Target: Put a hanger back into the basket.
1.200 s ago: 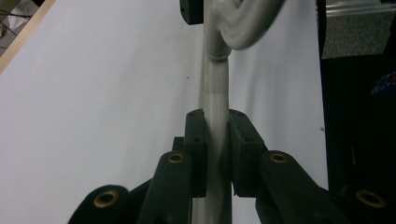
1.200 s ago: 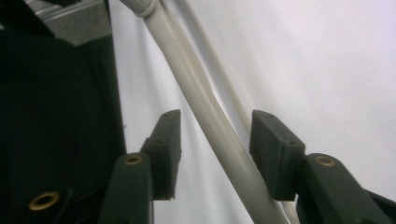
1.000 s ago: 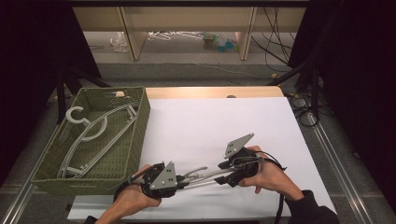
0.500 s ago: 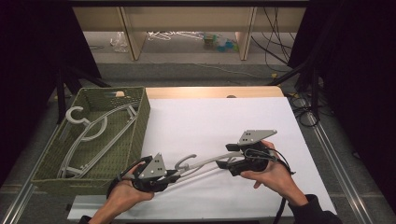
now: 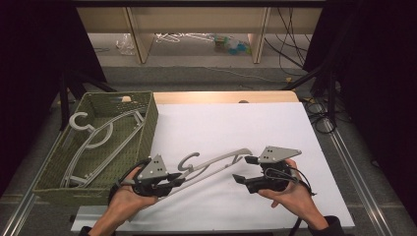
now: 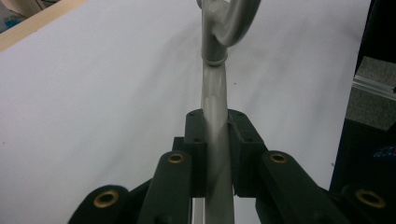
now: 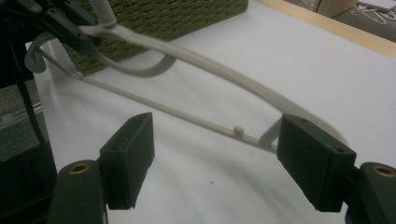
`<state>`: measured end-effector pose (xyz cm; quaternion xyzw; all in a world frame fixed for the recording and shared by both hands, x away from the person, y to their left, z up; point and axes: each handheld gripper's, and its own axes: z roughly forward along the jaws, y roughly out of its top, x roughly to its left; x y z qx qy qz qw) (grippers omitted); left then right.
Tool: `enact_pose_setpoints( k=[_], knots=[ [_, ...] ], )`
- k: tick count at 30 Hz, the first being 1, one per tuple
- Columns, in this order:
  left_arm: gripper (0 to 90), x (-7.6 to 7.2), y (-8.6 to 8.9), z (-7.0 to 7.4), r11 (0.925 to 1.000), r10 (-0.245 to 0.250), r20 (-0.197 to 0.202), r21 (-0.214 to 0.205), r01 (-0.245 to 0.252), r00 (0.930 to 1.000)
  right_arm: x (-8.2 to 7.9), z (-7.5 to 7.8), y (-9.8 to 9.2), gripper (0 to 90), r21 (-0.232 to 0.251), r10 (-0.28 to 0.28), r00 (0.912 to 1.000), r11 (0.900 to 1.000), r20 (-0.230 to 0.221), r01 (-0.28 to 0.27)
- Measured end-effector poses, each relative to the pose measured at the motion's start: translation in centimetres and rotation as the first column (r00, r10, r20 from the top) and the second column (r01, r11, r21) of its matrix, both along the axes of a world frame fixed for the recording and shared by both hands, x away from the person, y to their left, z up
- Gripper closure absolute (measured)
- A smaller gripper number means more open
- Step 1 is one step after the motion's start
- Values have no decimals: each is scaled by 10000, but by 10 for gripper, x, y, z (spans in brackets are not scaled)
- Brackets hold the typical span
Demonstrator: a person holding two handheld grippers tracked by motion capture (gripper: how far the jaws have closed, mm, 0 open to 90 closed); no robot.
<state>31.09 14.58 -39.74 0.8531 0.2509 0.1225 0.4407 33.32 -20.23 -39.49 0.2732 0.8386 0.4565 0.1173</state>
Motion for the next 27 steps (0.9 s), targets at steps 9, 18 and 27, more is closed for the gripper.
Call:
enact_pose_setpoints(
  k=[9, 18, 27],
  knots=[
    [789, 3, 14, 19, 9957, 430, -392, -800, -461, 9983, -6, -3, -4, 271, 206, -328, 9993, 9993, 170, 325],
    [789, 6, 41, 59, 9838, 863, -269, -1554, -894, 9959, -8, -8, -9, 271, 384, -314, 9994, 9988, 126, 309],
    [789, 15, 77, 90, 9624, 1615, -234, -2177, -1627, 9866, -9, -10, -10, 262, 311, -296, 9995, 9991, -118, 299]
  ],
)
